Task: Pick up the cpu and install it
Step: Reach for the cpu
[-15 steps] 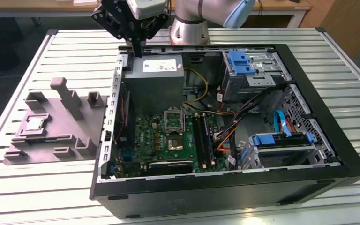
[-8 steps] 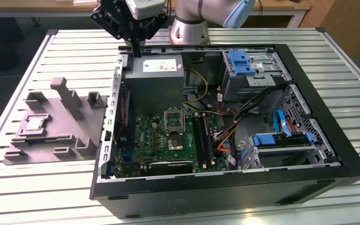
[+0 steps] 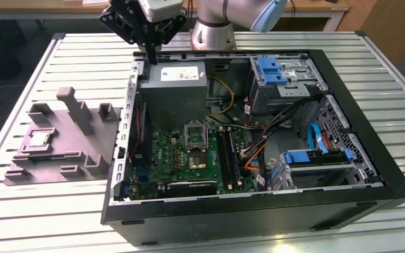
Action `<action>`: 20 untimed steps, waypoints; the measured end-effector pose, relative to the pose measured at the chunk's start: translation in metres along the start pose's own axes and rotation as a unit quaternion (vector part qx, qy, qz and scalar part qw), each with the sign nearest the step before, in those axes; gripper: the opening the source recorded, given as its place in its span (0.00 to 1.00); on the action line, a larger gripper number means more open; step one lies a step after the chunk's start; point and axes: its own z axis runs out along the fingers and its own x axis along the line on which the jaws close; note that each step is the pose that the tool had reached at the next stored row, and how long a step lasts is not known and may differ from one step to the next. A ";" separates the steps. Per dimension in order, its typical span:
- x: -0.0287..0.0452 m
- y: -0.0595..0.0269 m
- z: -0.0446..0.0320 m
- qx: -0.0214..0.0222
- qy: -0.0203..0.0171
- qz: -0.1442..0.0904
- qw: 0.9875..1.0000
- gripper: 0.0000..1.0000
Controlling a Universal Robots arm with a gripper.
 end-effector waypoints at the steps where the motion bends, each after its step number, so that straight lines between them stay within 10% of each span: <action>1: 0.0002 0.0000 0.0000 0.000 0.000 0.000 1.000 0.11; 20: 0.0116 -0.0009 -0.0002 0.000 0.000 0.000 1.000 0.11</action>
